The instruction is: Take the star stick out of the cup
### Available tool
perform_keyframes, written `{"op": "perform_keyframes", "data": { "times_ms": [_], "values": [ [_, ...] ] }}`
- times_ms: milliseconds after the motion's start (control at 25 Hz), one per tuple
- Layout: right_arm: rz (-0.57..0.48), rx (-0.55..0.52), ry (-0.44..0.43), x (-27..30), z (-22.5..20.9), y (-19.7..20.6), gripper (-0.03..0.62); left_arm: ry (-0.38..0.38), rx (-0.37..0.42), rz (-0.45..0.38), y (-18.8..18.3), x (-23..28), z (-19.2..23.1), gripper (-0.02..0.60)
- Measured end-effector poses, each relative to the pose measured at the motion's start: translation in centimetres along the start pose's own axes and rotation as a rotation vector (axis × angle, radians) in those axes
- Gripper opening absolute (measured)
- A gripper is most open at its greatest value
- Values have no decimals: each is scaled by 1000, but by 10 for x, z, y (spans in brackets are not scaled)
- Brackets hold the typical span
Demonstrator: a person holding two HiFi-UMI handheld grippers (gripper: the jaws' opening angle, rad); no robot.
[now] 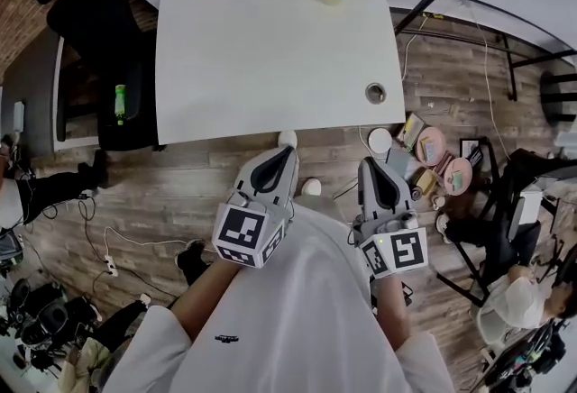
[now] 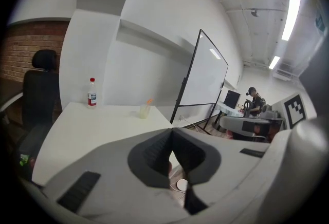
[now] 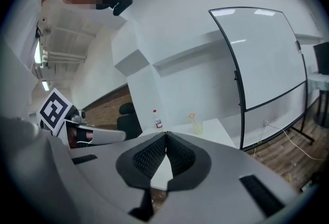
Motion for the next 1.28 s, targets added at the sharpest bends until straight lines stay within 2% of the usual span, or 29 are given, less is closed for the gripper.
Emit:
{"op": "perform_keyframes", "data": {
  "times_ms": [160, 360, 560, 720, 960, 1280],
  "values": [
    [21, -17, 4, 35, -3, -20, 5, 31, -3, -13, -28, 23, 24, 3],
    [0, -36, 33, 73, -5, -47, 5, 53, -14, -36, -58, 44, 60, 3],
    [-13, -19, 54, 96, -13, -58, 5, 64, -14, -29, -68, 59, 80, 3],
    [-3, -48, 57, 108, -23, -68, 5, 76, -5, -11, -78, 75, 81, 3],
    [9, -58, -6, 127, -49, -81, 5, 68, -11, -9, -98, 103, 69, 3],
    [0, -95, -46, 143, -86, -101, 5, 18, -38, -14, -108, 128, 58, 3]
  ]
}}
Point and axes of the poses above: the fingertips, and each gripper's own axes: x forward along the fingers, z to its left, y out of its underside, the point moved 8 cm from there along -x, backward along the fingers, and after that the axes turned 6 degrees about z, right-handed, at the moved point
